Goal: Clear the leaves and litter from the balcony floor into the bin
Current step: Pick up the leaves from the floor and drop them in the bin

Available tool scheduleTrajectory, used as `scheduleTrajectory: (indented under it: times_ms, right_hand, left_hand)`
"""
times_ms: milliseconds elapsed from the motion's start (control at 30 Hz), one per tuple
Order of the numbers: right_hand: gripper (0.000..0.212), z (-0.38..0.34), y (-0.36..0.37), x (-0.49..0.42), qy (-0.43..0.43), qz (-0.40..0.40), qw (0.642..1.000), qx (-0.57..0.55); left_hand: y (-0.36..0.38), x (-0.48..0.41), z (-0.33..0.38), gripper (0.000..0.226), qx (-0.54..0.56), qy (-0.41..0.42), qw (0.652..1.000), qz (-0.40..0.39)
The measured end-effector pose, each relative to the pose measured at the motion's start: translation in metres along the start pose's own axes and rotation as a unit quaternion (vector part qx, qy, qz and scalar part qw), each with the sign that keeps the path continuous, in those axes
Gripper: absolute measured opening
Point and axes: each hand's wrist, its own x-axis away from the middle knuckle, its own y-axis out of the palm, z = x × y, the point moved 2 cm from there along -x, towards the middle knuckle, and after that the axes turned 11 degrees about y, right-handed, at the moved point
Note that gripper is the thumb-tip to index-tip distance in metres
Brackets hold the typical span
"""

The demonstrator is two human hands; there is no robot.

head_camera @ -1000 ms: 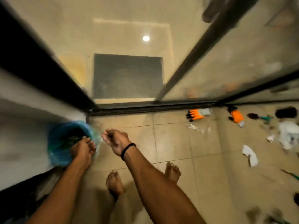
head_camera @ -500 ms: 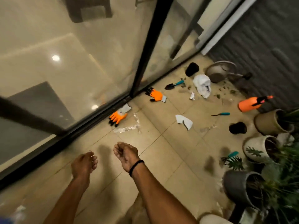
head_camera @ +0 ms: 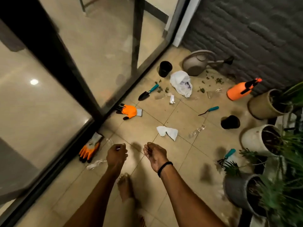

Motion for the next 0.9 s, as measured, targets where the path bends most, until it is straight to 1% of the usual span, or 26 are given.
scheduleTrajectory:
  times_ms: [133,300,433,533,667,733,800,900]
  right_hand:
    - [0.008,-0.066,-0.011,-0.034,-0.008,0.023,1.0,-0.005]
    - [0.003,-0.137,-0.027,-0.07,-0.001,0.049,0.998,-0.026]
    - [0.008,-0.202,-0.039,-0.097,0.006,0.06,0.998,-0.019]
    - [0.014,-0.252,-0.046,-0.124,0.005,0.056,0.998,0.02]
    - [0.013,-0.315,-0.049,-0.153,0.0,0.044,0.998,0.042]
    - [0.013,-0.344,-0.048,-0.172,-0.006,0.045,0.997,0.058]
    - [0.014,-0.37,-0.041,-0.192,-0.008,0.055,0.995,0.084]
    - [0.019,-0.405,-0.024,-0.22,-0.01,0.071,0.987,0.143]
  left_hand:
    - [0.063,-0.043,0.032,0.022,-0.059,0.019,0.997,-0.042]
    - [0.131,-0.073,0.065,0.026,-0.113,0.049,0.989,-0.085]
    - [0.19,-0.097,0.096,0.022,-0.153,0.024,0.982,-0.112]
    - [0.238,-0.122,0.119,0.021,-0.173,0.027,0.978,-0.111]
    - [0.301,-0.169,0.142,0.025,-0.21,0.024,0.973,-0.096]
    - [0.331,-0.194,0.155,0.028,-0.241,0.026,0.965,-0.105]
    - [0.356,-0.218,0.17,0.025,-0.265,0.018,0.957,-0.12]
    - [0.383,-0.252,0.187,0.023,-0.322,0.042,0.935,-0.141]
